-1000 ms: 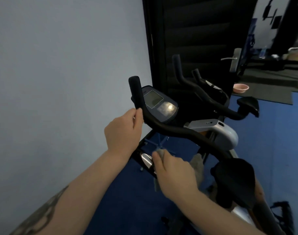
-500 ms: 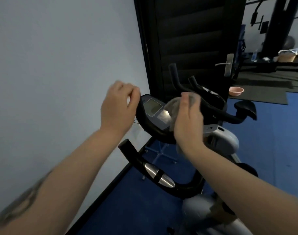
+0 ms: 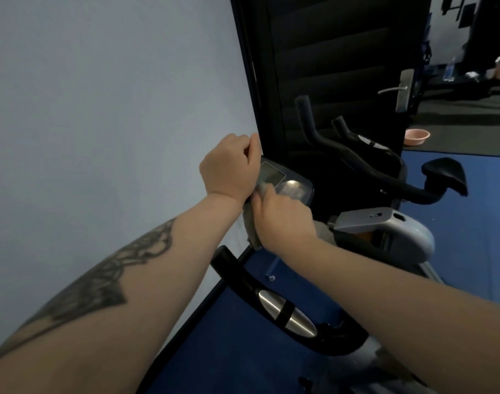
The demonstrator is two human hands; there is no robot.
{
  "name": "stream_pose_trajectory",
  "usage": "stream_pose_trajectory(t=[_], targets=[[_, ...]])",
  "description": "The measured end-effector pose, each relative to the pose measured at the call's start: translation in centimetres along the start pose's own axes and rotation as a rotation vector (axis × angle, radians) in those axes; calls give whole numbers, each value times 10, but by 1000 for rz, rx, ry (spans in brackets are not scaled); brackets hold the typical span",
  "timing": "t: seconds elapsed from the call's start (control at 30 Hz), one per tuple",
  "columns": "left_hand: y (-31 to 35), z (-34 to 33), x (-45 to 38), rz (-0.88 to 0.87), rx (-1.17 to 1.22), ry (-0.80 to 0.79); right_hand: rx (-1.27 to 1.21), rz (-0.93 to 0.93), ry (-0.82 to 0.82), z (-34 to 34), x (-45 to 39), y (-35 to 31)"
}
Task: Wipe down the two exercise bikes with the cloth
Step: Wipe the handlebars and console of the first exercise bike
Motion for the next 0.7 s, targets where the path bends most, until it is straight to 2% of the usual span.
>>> stream_pose_trajectory(t=[0.13, 0.2, 0.27, 0.37, 0.43, 0.5, 0.6, 0.7], targets=[[0, 4, 2, -76, 63, 107, 128, 214, 101, 10, 27, 1], [0, 5, 5, -73, 87, 139, 143, 347, -10, -2, 31, 3], [0, 5, 5, -71, 99, 159, 80, 282, -83, -7, 15, -2], [-1, 8, 4, -89, 88, 162, -104, 101, -34, -5, 7, 1], [-2, 7, 5, -80, 96, 161, -207, 135, -34, -5, 21, 17], [-3, 4, 7, -65, 112, 166, -248, 174, -114, -10, 33, 37], [-3, 6, 7, -41, 111, 195, -311, 87, -165, -18, 13, 31], [-3, 7, 7, -51, 107, 190, -302, 30, -77, -15, 7, 15]])
Point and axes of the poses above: each hand's wrist, its own x-axis away from the middle knuckle, its own z-axis out of the back of the hand, y = z × x, the point moved 10 cm from there along -x, towards the middle knuckle, and after that the axes turned 2 degrees about z, right-handed, at the moved point
